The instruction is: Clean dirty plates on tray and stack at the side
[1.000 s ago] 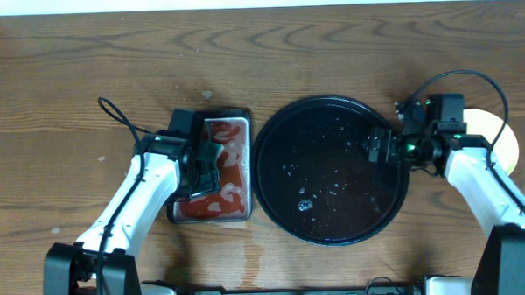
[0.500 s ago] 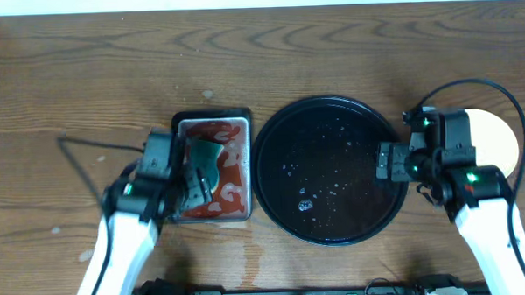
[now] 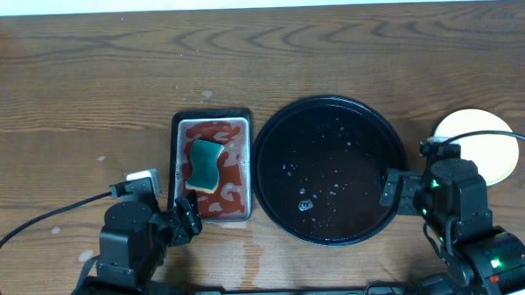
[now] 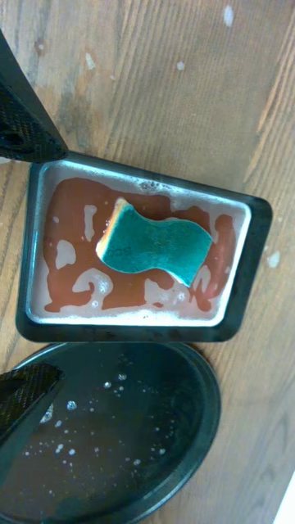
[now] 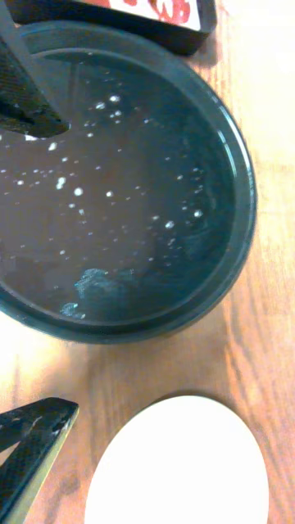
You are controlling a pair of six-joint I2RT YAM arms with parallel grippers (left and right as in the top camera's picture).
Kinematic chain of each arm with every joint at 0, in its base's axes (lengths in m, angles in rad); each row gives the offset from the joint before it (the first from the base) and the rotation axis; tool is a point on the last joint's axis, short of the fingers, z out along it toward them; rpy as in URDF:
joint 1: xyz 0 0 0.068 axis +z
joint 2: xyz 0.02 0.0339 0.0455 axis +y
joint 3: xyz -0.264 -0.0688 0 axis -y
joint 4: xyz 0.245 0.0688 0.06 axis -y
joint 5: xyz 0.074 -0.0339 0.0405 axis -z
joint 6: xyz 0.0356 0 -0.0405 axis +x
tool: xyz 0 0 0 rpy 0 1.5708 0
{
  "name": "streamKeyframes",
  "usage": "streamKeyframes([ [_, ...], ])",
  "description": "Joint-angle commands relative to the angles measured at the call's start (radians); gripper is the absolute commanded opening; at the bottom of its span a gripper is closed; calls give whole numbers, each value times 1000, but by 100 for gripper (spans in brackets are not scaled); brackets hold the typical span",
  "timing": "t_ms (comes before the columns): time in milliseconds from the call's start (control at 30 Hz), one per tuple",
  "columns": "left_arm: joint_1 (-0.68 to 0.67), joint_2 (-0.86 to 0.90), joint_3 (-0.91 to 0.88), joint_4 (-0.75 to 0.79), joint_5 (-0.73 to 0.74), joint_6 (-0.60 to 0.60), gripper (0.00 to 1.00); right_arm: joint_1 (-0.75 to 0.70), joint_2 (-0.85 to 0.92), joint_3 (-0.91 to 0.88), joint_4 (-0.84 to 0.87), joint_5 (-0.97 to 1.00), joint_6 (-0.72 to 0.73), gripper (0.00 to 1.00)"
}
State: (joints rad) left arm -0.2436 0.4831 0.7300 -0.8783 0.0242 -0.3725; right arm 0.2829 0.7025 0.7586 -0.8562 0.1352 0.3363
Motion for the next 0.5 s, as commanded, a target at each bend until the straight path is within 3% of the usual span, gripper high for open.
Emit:
streamKeyframes([
  [0, -4, -8, -10, 0, 2, 5, 79, 12, -2, -10, -29, 10, 30, 99],
  [467, -4, -7, -10, 0, 2, 4, 79, 11, -2, -10, -72, 10, 30, 99],
])
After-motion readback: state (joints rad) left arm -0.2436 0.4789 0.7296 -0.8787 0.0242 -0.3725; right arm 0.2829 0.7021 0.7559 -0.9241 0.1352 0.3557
